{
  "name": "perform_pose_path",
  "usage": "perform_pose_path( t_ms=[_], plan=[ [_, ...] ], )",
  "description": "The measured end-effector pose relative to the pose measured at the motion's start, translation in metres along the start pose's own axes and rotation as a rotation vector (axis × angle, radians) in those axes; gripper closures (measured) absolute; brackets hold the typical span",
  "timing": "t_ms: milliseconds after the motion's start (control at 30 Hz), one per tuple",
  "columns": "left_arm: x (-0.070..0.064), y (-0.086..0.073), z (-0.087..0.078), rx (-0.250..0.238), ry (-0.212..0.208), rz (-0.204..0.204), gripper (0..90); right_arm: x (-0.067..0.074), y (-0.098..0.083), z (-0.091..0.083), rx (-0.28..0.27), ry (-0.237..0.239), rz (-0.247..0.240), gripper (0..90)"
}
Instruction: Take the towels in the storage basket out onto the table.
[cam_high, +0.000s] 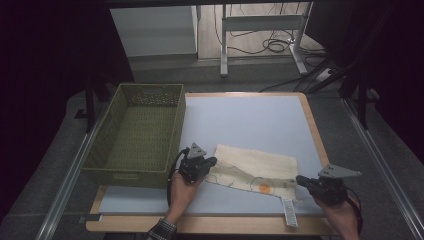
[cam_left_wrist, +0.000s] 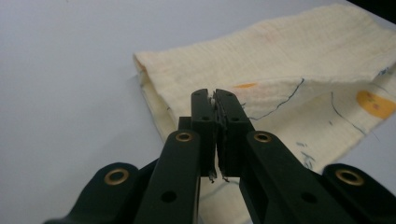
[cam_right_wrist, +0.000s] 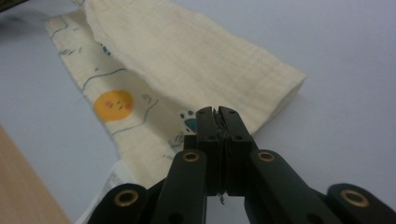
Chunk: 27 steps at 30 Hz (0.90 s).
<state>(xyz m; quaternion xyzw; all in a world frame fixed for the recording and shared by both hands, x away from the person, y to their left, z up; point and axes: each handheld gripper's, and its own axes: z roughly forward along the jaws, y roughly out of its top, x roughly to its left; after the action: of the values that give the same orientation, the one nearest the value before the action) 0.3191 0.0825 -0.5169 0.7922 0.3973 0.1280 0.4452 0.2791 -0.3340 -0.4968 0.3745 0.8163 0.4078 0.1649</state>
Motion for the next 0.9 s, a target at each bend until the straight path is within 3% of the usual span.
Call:
perform_pose_path(
  t_ms=[167,333,433,600,733,900],
  plan=[
    [-0.005,-0.012,0.001,0.041,0.02,0.016,86.7,0.013,-0.011,-0.003,0.018,0.03,-0.006,87.6],
    [-0.003,-0.025,-0.002,0.044,0.024,-0.022,84.5,0.022,-0.023,-0.002,0.041,0.058,0.0,87.4],
    [-0.003,-0.03,-0.007,0.032,0.026,-0.048,74.7,0.024,-0.026,-0.004,0.051,0.065,0.002,86.1],
    [-0.007,-0.032,-0.017,0.013,0.03,-0.059,64.1,0.02,-0.022,-0.012,0.024,0.052,0.013,79.6],
    [-0.009,-0.03,-0.026,-0.002,0.025,-0.054,61.7,0.015,-0.017,-0.016,0.011,0.031,0.012,76.6],
    [-0.005,-0.025,-0.019,0.016,0.026,-0.053,62.5,0.007,-0.011,-0.014,-0.002,0.026,0.026,75.4]
  ],
)
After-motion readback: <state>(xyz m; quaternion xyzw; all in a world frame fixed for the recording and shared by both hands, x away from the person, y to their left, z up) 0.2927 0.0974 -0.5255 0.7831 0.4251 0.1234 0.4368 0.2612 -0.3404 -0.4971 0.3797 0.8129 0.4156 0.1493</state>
